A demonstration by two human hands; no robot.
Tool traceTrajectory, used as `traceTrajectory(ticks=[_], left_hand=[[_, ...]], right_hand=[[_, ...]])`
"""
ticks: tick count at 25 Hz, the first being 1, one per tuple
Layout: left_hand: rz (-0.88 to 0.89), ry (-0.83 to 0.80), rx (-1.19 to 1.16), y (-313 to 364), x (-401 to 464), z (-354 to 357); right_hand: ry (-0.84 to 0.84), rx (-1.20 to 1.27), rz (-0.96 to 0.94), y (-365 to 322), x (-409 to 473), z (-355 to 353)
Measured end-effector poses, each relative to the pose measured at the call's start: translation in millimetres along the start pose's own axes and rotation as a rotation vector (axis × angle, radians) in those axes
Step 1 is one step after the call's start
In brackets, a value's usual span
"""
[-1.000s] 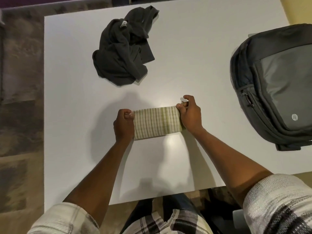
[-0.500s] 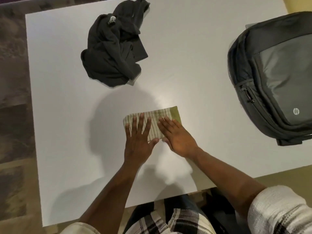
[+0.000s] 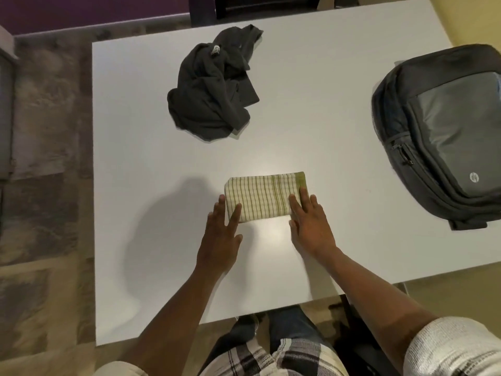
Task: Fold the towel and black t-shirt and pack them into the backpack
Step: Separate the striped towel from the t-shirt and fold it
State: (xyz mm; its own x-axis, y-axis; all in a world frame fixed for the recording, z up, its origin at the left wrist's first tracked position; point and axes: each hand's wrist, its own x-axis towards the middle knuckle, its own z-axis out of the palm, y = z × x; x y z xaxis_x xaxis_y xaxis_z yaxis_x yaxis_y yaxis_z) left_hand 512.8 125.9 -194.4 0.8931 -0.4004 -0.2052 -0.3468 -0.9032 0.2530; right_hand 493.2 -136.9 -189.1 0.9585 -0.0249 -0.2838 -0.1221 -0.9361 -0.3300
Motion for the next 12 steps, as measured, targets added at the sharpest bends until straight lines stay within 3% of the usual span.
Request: traceTrajectory(ticks=[4, 9, 12], left_hand=[[-0.063, -0.16, -0.088, 3.2, -4.6, -0.1], [0.001, -0.164, -0.03, 10.2, 11.3, -3.9], [0.002, -0.164, -0.064, 12.2, 38.5, -8.4]], right_hand=[[0.049, 0.036, 0.083, -8.3, -1.8, -2.1], [0.048, 0.074, 0.179, -7.6, 3.3, -7.1], [0.077, 0.041, 0.133, 4.2, 13.6, -14.9]])
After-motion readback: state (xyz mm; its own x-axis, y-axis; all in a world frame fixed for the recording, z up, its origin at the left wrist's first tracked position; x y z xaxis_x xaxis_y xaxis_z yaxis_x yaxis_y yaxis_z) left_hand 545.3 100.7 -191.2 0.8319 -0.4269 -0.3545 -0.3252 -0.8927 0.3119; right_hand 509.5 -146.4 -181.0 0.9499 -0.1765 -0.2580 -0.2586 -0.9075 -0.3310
